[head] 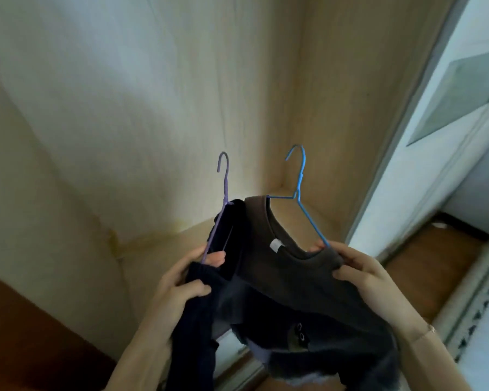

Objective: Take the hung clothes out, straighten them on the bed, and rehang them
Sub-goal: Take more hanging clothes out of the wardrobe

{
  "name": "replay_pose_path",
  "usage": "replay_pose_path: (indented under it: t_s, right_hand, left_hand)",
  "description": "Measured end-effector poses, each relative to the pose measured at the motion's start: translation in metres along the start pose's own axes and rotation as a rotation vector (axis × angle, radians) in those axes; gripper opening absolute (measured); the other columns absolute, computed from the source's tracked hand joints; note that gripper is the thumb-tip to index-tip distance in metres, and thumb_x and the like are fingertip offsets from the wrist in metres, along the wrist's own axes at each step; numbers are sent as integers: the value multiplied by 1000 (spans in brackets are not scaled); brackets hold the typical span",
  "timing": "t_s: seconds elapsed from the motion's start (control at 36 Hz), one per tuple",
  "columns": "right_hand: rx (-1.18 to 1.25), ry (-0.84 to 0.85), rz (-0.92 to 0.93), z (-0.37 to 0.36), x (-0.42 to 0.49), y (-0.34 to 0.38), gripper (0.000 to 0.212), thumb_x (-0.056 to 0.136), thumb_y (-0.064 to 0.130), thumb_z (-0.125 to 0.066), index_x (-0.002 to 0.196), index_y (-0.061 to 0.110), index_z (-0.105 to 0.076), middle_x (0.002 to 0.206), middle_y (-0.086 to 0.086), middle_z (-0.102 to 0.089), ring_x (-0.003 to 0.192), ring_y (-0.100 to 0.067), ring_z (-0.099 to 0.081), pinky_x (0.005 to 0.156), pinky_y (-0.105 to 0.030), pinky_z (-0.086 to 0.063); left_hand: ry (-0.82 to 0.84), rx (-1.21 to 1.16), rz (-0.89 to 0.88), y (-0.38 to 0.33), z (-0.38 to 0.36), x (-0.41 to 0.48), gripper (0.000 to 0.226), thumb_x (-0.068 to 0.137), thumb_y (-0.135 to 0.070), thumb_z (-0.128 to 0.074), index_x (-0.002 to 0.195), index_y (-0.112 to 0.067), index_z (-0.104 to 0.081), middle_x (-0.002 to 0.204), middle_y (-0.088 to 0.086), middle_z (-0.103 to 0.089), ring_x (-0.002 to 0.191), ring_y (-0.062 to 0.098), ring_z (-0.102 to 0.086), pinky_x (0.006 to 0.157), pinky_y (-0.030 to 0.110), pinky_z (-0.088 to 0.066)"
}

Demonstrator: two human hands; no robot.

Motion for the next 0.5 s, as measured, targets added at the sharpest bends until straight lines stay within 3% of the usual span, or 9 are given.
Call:
replay_pose_path:
  t_s: [0.14, 0.31, 0.39, 0.5]
  right_hand:
    - [2, -198, -14, -15, -38, -11, 49, 81, -24, -41, 104, 8, -69, 105, -11, -72, 97, -18, -65, 77, -16, -54]
    - [12, -544, -2, -39, -119, -22, 55, 81, -23, -40, 102, 18, -70, 97, 10, -76, 94, -4, -68, 75, -10, -54]
    - [1, -702, -2, -60, -173, -25, 55, 81, -22, -41, 100, 21, -71, 101, 12, -75, 97, -1, -67, 81, -13, -54]
    - [66, -906, -31, -84, -250, -30, 54, 83, -21, -40, 98, 22, -71, 102, 10, -74, 95, -2, -68, 76, -11, -56]
  left_hand:
    - [130, 59, 40, 15, -8, 5, 57, 70, 20, -53, 98, -26, -69, 100, -3, -74, 100, 7, -67, 70, 12, -52]
    - [396, 162, 86, 32, -19, -29, 60, 76, 19, -51, 115, -24, -62, 101, -6, -73, 99, 3, -66, 90, 27, -47]
    - [533, 210, 110, 38, -19, -47, 60, 76, 20, -51, 116, -23, -61, 100, -7, -73, 102, 4, -65, 87, 25, -52]
    - [727, 244, 128, 39, -26, -81, 58, 75, 20, -52, 111, -24, -63, 97, -8, -74, 98, 1, -66, 79, 24, -53]
Point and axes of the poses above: each hand's wrist, its own x-axis towards the middle knuckle, its own z-axis out of the back of the hand, y = z × x, the point moved 7 cm from there along x, towards the middle knuckle
